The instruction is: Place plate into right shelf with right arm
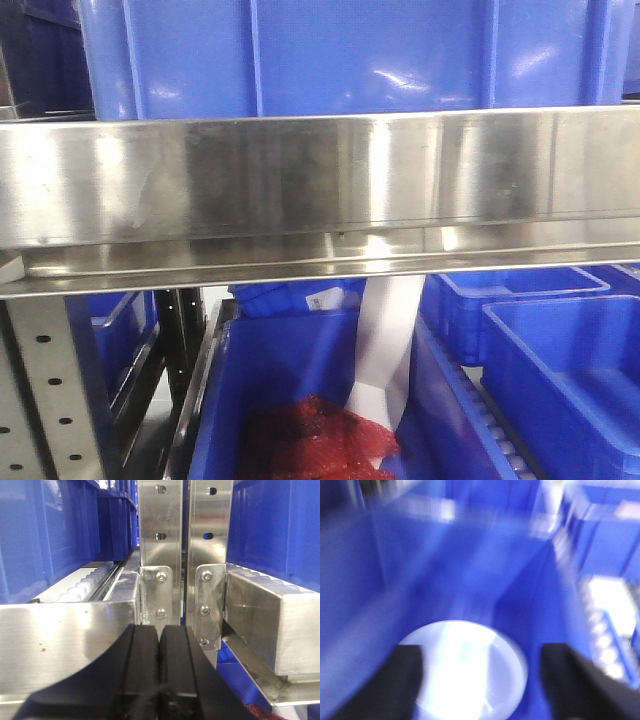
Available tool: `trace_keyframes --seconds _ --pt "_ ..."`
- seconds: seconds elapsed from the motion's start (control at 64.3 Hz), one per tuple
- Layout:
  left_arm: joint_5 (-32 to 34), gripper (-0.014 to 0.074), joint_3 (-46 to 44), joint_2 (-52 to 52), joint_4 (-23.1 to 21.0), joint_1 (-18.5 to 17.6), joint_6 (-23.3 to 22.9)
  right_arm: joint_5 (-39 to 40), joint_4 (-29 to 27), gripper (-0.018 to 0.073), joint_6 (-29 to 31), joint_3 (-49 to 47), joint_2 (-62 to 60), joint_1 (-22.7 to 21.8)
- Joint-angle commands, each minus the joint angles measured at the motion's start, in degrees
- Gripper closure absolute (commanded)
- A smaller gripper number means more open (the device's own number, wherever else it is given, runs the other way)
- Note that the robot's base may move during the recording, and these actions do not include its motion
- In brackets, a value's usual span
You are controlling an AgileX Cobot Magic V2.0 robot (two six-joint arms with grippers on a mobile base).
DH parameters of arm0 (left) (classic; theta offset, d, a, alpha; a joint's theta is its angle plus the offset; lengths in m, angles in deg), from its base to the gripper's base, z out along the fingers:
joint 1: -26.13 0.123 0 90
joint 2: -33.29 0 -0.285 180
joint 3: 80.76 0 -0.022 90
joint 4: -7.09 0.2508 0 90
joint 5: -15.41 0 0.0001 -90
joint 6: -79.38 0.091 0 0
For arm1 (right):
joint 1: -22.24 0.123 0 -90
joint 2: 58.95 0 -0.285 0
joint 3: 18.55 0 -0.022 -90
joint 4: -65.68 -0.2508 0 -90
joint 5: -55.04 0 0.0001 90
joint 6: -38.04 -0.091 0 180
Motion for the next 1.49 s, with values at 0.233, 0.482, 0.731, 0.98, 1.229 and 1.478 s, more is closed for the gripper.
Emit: trace_keyframes --seconds 0.233,0.482,0.731,0.98,1.229,1.478 --pt "5.11 0.0643 0.55 0.63 -0.12 -0.30 -0.14 5.63 1.47 0.0509 0.47 15.93 -22.17 -0.46" --pt "5.11 0.0643 0.55 0.63 -0.12 -0.30 -0.14 13.60 1.47 0.0510 0.47 41.09 -42.72 -0.46" --pt "5.11 0.0643 0.55 0.63 -0.12 -0.30 -0.14 15.07 1.47 0.0510 0.47 57.39 -59.31 -0.46" --pt "5.11 0.0643 0.55 0.63 -0.12 -0.30 -0.14 15.01 1.47 0.0510 0.47 63.58 -66.87 -0.46" --pt "5.11 0.0643 0.55 0.63 -0.12 -0.30 -0.14 14.82 1.47 0.0510 0.47 63.95 -66.85 -0.46" --pt "5.11 0.0643 0.55 0.63 -0.12 -0.30 -0.14 15.71 0.46 0.0510 0.47 64.53 -66.70 -0.46"
